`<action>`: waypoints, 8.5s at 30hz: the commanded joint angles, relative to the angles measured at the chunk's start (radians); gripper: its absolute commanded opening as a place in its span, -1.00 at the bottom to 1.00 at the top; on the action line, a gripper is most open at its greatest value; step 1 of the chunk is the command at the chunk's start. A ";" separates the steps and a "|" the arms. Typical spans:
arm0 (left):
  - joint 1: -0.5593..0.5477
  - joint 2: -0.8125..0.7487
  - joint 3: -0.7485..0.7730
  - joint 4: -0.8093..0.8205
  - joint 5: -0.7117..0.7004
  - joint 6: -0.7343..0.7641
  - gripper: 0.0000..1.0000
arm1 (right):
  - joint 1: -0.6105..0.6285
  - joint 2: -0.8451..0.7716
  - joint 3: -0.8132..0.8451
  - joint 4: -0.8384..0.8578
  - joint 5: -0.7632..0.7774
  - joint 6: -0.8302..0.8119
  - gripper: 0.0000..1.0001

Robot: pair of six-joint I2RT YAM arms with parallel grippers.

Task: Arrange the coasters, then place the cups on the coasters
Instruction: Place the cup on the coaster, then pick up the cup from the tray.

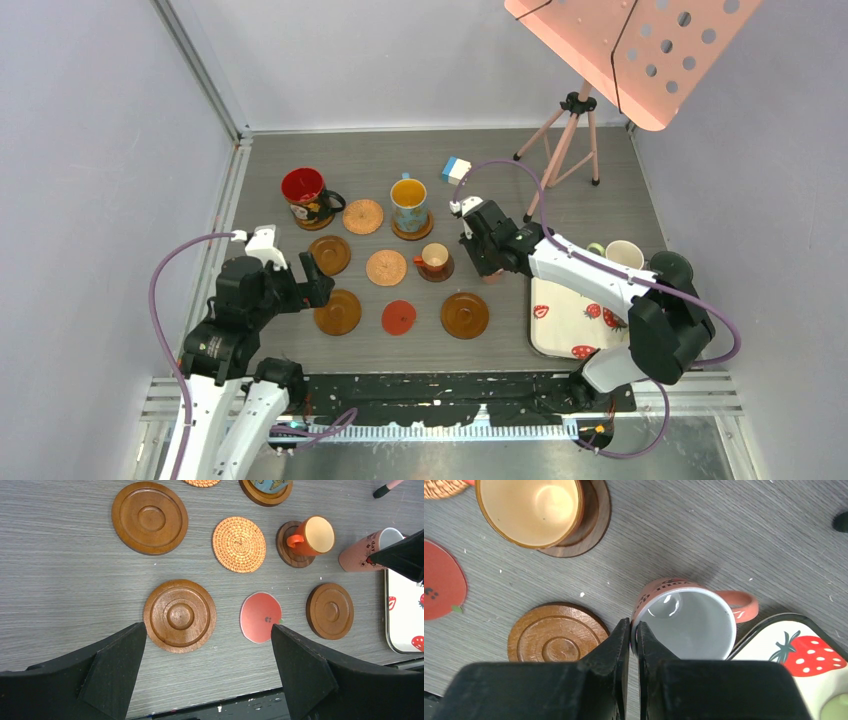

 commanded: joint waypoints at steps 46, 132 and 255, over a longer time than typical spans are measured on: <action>0.003 -0.383 0.020 -0.011 -0.381 -0.023 0.98 | 0.578 0.283 0.608 -0.167 0.134 0.149 -0.89; 0.000 -0.232 -0.030 0.074 -0.043 0.010 0.98 | -0.126 -0.395 0.019 -0.389 0.612 0.466 0.10; -0.014 -0.247 -0.032 0.068 -0.097 0.006 0.98 | -0.349 -0.361 -0.008 -0.013 0.215 0.169 -0.89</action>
